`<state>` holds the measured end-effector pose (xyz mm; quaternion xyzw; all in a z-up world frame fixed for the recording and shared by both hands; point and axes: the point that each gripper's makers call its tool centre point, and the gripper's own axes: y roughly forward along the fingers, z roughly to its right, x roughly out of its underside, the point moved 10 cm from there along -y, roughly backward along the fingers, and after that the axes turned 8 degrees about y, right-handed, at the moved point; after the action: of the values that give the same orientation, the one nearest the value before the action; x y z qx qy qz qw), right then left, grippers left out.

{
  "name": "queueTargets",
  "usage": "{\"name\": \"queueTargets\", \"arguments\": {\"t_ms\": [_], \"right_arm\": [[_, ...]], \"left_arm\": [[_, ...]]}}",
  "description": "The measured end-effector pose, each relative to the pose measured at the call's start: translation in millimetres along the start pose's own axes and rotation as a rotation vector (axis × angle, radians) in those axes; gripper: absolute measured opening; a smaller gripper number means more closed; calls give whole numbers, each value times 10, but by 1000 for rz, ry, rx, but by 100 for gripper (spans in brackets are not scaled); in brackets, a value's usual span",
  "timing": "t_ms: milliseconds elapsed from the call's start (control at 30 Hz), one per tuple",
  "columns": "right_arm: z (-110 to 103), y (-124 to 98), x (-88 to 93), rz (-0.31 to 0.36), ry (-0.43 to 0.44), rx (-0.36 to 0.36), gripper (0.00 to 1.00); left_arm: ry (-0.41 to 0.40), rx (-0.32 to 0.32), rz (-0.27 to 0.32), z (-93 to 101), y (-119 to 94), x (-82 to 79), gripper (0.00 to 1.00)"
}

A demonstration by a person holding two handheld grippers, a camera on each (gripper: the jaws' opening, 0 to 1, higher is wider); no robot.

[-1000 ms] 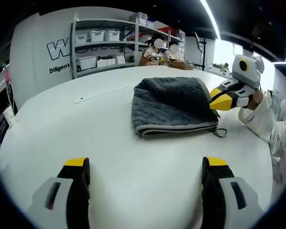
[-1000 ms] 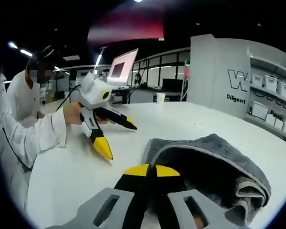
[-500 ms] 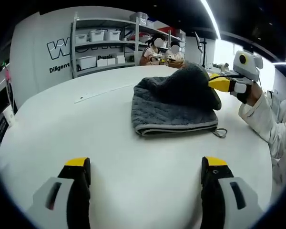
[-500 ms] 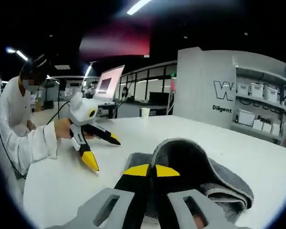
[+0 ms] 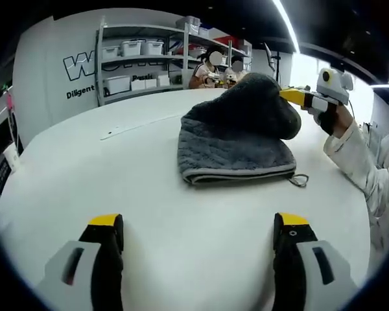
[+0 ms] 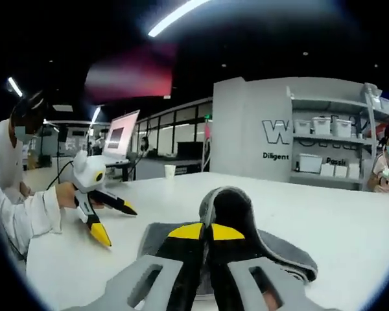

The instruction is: Open the folded towel by lifting each exposed corner and separating the folded layers until the towel lies flat within the target outline without major curled edges

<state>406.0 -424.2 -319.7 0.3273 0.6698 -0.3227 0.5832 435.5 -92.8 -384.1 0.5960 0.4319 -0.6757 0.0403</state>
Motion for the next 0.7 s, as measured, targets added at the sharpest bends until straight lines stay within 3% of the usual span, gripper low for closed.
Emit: {"name": "queueTargets", "arguments": {"t_ms": [200, 467, 567, 700], "right_arm": [[121, -93, -53, 74, 51, 51, 0], [215, -149, -62, 107, 65, 119, 0], [270, -168, -87, 137, 55, 142, 0], [331, -164, -64, 130, 4, 203, 0]], "left_arm": [[2, 4, -3, 4, 6, 2, 95], [2, 5, -5, 3, 6, 2, 95], [3, 4, -4, 1, 4, -1, 95], [5, 5, -3, 2, 4, -9, 95]]}}
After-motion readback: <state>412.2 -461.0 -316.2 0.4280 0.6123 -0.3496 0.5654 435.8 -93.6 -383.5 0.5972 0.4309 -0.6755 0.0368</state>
